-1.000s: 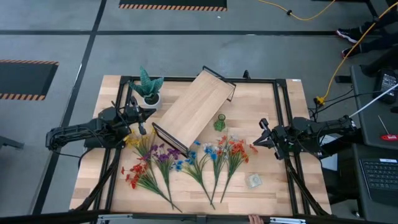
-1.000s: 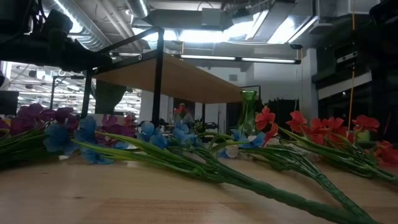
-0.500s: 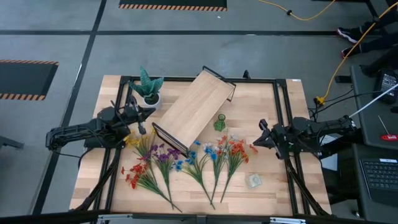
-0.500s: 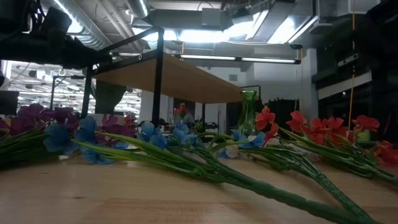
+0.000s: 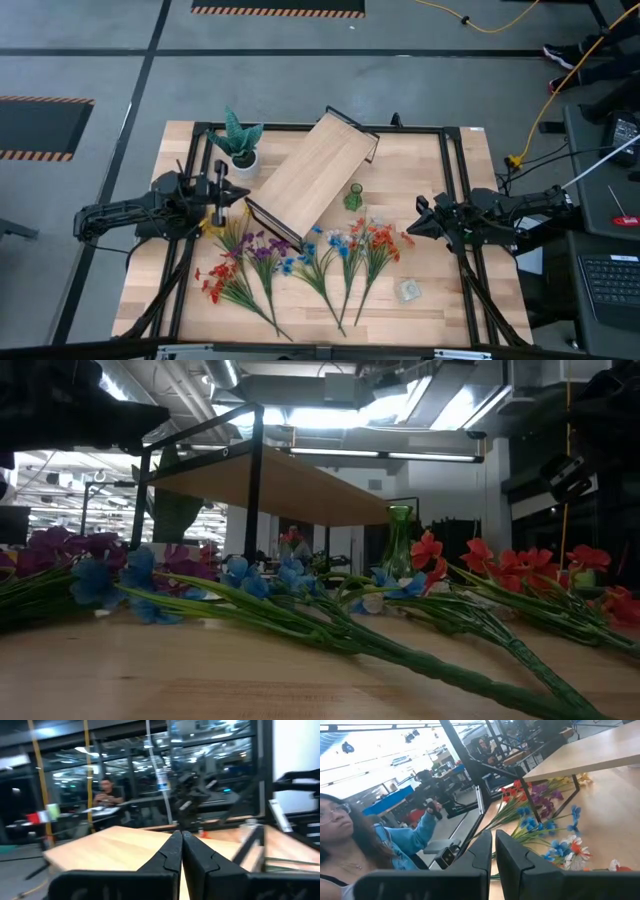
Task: Pick and place flowers into a vace then onto a shelf
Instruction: Put the orange flowers into the green vase
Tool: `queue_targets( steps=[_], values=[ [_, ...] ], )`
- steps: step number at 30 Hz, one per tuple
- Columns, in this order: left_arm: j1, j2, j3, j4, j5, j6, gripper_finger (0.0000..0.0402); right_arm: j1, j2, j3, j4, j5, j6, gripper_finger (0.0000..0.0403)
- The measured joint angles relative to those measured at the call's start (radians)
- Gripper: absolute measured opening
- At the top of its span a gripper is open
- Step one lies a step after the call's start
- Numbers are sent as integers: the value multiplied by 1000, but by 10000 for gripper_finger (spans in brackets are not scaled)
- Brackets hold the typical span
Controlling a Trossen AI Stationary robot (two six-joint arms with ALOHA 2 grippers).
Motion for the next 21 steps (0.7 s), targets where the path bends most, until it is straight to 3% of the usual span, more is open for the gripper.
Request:
queue_targets(
  steps=[8,15,21],
  values=[
    [0,0,0,-3,21,-21,6,0,0,0,0,0,-1,28],
    [0,0,0,-6,21,-22,6,0,0,0,0,3,-212,28],
    [0,0,0,-6,21,-55,6,0,0,0,0,3,-232,28]
  ],
)
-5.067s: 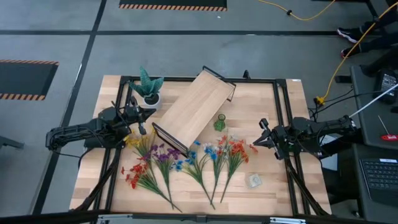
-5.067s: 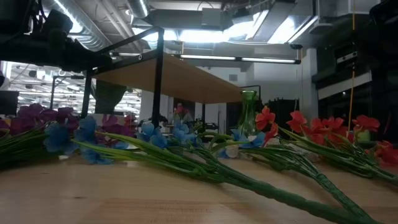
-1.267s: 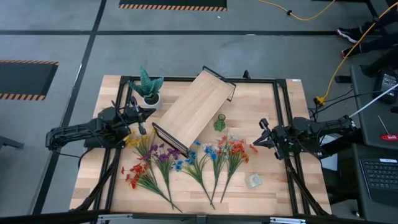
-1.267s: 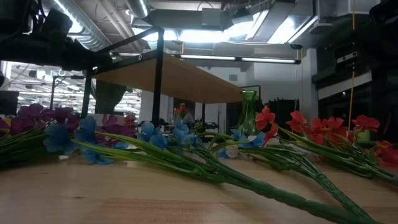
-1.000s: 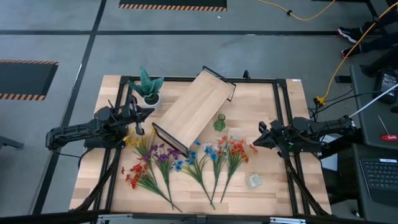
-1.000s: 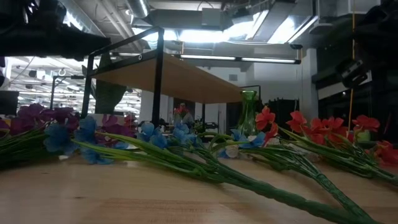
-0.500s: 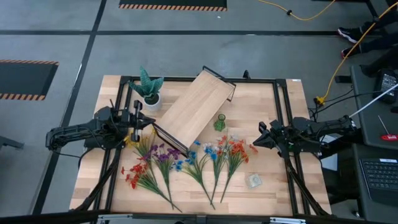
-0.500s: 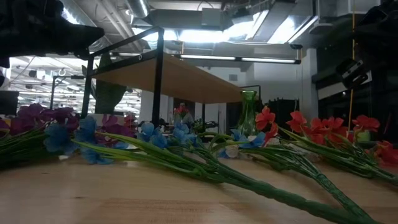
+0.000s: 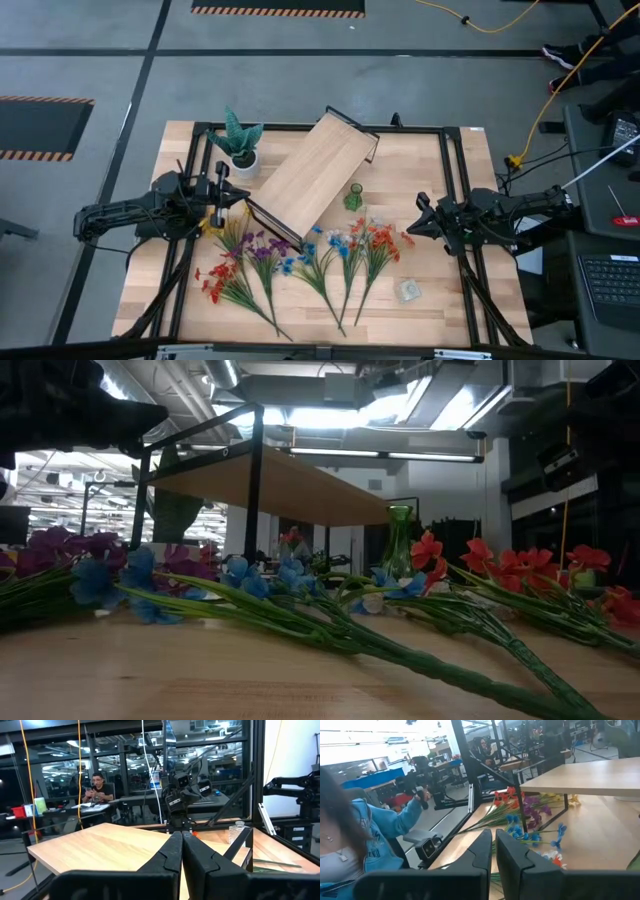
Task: Pick and place flowers into a vace then onto a shelf
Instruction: Put the orange flowers into the green vase
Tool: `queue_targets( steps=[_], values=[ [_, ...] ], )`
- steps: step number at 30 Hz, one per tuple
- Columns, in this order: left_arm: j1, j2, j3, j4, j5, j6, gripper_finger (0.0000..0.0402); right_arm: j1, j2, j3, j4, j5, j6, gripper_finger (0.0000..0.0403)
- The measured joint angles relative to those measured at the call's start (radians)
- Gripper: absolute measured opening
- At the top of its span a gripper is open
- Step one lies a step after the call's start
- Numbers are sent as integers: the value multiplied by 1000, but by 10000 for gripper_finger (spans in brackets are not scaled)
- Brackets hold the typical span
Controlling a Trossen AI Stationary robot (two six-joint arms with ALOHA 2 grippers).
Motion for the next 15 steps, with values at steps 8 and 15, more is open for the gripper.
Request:
queue_targets(
  steps=[8,15],
  values=[
    [0,0,0,0,0,-21,6,0,0,0,0,0,-1,28],
    [0,0,0,0,0,-44,6,0,0,0,5,62,-5,28]
  ],
)
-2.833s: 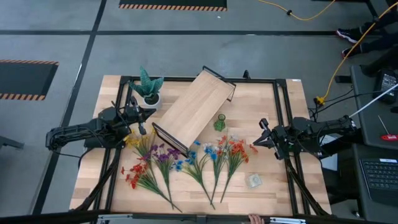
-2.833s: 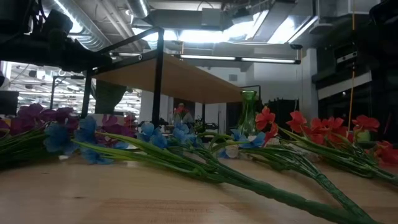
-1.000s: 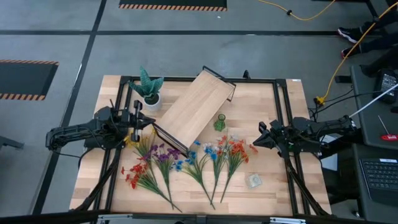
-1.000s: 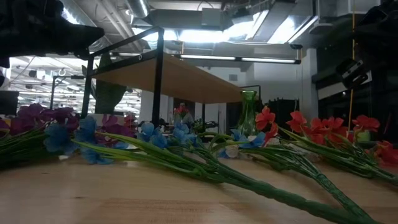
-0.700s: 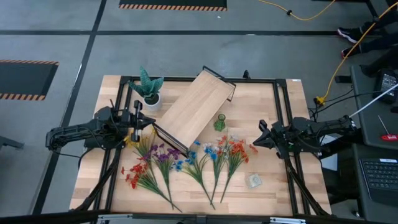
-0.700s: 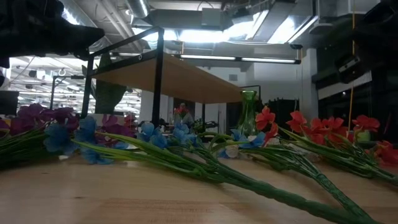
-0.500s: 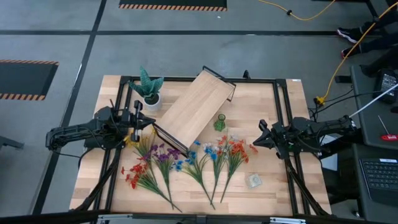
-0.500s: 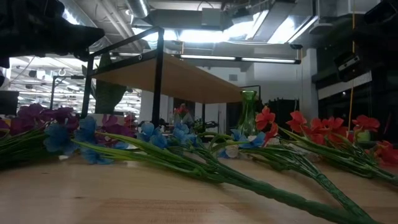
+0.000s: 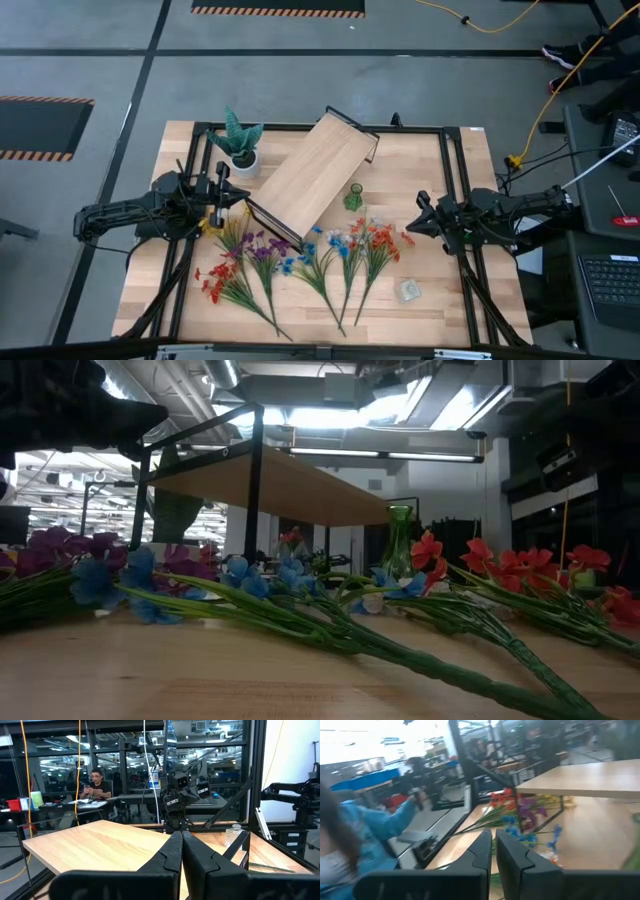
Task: Pick and place flowers into a vace then onto a shelf
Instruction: Put the orange flowers into the green vase
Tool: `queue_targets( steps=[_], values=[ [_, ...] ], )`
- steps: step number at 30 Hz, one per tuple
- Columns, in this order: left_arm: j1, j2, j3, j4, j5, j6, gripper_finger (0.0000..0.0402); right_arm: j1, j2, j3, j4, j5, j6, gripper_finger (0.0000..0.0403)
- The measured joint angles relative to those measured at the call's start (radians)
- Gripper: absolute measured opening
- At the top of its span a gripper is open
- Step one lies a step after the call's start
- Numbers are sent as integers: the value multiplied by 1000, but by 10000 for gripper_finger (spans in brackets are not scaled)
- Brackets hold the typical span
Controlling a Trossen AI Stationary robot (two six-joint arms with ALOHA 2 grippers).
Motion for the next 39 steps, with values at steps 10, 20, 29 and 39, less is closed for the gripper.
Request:
queue_targets(
  steps=[10,20,29,39],
  values=[
    [0,0,0,0,-3,0,6,0,5,31,-7,210,-58,23],
    [0,0,0,0,-4,1,6,0,144,143,-40,352,-215,8],
    [0,0,0,0,-4,2,6,0,350,234,-39,434,-236,6],
    [0,0,0,0,-4,1,6,0,580,377,-38,433,-225,4]
  ],
)
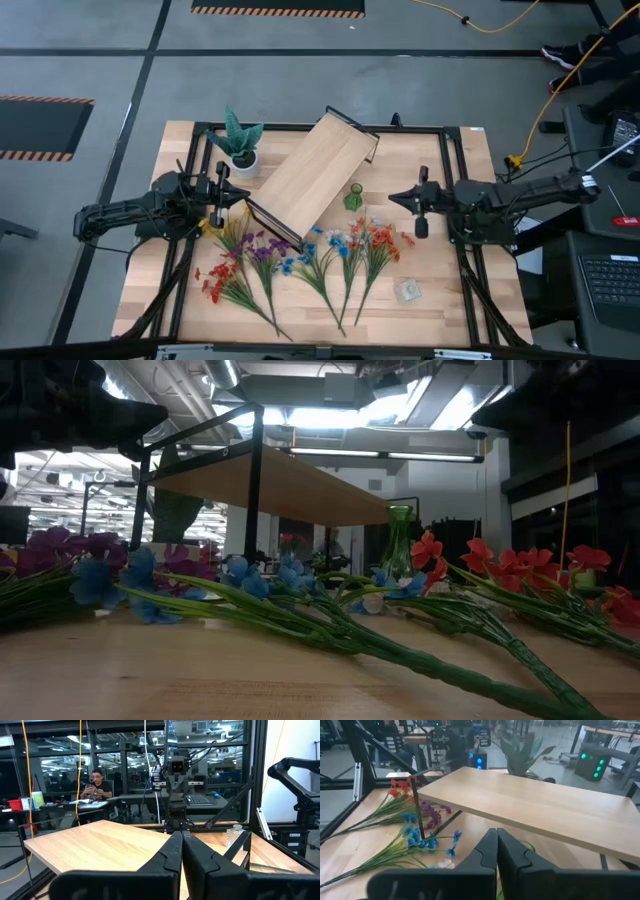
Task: Pick and place flowers into a vace then onto a shelf
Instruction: Put the orange flowers into the green vase
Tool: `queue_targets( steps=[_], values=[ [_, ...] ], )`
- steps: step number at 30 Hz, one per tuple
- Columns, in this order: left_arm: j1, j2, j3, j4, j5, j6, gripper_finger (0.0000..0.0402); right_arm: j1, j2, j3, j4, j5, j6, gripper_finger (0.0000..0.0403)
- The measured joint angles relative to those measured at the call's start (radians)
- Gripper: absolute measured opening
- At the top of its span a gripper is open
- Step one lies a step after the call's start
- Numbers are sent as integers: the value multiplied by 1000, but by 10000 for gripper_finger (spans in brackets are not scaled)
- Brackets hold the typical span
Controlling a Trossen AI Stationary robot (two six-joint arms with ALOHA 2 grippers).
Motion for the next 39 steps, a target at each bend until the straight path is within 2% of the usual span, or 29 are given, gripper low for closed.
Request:
queue_targets(
  steps=[4,13,18,29,33,39],
  values=[
    [0,0,0,0,0,0,6,14,92,67,-44,-8,19,3],
    [0,0,0,0,0,0,6,44,282,287,-349,-5,72,2],
    [0,0,0,0,0,0,6,23,340,309,-354,61,19,5],
    [0,0,0,0,0,0,6,-57,406,309,-329,62,23,9],
    [0,0,0,0,0,0,6,-54,407,311,-307,62,49,9],
    [0,0,0,0,0,0,6,18,462,429,-434,64,98,3]
  ],
)
